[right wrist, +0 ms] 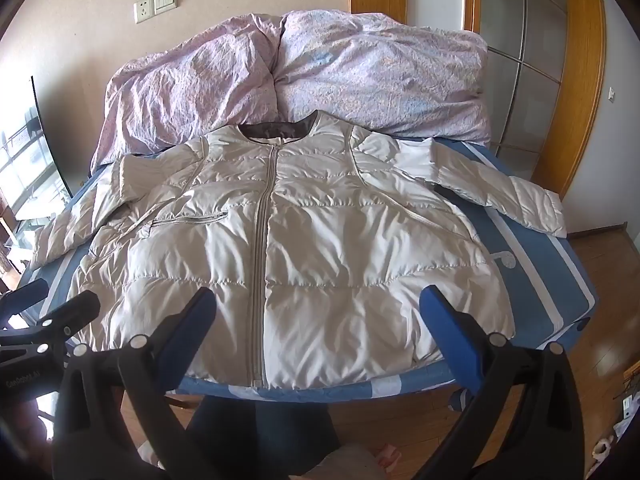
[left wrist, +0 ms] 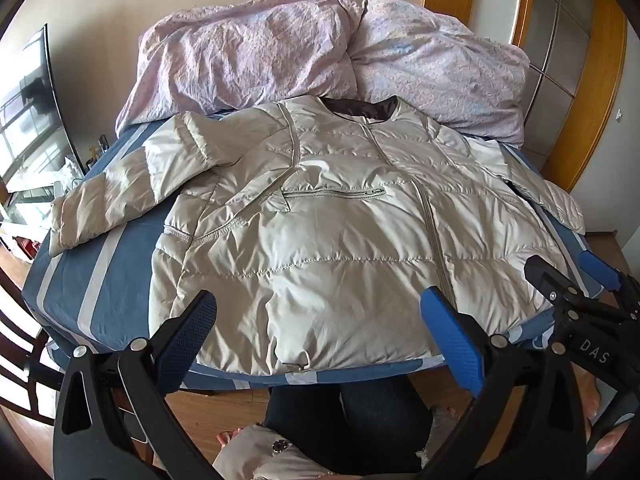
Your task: Fold large clothes
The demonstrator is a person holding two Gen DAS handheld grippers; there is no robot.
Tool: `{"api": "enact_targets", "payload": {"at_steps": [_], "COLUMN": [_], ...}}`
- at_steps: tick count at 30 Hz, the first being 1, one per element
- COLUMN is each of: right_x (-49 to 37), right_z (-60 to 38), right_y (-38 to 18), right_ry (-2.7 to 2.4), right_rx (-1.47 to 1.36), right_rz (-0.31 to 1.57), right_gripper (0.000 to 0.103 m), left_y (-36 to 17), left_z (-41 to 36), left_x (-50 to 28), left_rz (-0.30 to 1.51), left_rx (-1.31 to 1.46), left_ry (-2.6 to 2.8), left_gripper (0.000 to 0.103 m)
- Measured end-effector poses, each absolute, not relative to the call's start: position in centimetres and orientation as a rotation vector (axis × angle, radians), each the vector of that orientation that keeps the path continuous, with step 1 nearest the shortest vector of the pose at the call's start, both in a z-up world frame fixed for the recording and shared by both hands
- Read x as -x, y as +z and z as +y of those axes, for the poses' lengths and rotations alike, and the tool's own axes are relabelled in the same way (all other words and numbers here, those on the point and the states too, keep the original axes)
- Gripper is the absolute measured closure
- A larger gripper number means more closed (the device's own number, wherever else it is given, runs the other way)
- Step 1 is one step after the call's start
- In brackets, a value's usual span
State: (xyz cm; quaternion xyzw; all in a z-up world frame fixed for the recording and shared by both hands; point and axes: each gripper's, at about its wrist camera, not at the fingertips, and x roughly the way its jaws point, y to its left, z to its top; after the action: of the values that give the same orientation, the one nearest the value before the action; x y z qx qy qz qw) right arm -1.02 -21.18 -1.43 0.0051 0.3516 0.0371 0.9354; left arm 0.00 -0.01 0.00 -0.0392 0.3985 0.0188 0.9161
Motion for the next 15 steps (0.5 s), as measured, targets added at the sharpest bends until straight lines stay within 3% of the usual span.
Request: {"api": "enact_targets", "payload": {"at_steps": [15], "right_x": [0.96], "right_z": [-21.14], "right_y": [-1.49], "right_ry": [0.076], "right_rx": [-0.010], "right_rz": [0.719], "right_gripper": [0.002], "left_y": [-0.01], "left_z": [0.00], "left_x": [-0.01], "left_rz": [0.823], "left_rx": [0.084], "left_ry": [0.037], "left_gripper": [0.001]}}
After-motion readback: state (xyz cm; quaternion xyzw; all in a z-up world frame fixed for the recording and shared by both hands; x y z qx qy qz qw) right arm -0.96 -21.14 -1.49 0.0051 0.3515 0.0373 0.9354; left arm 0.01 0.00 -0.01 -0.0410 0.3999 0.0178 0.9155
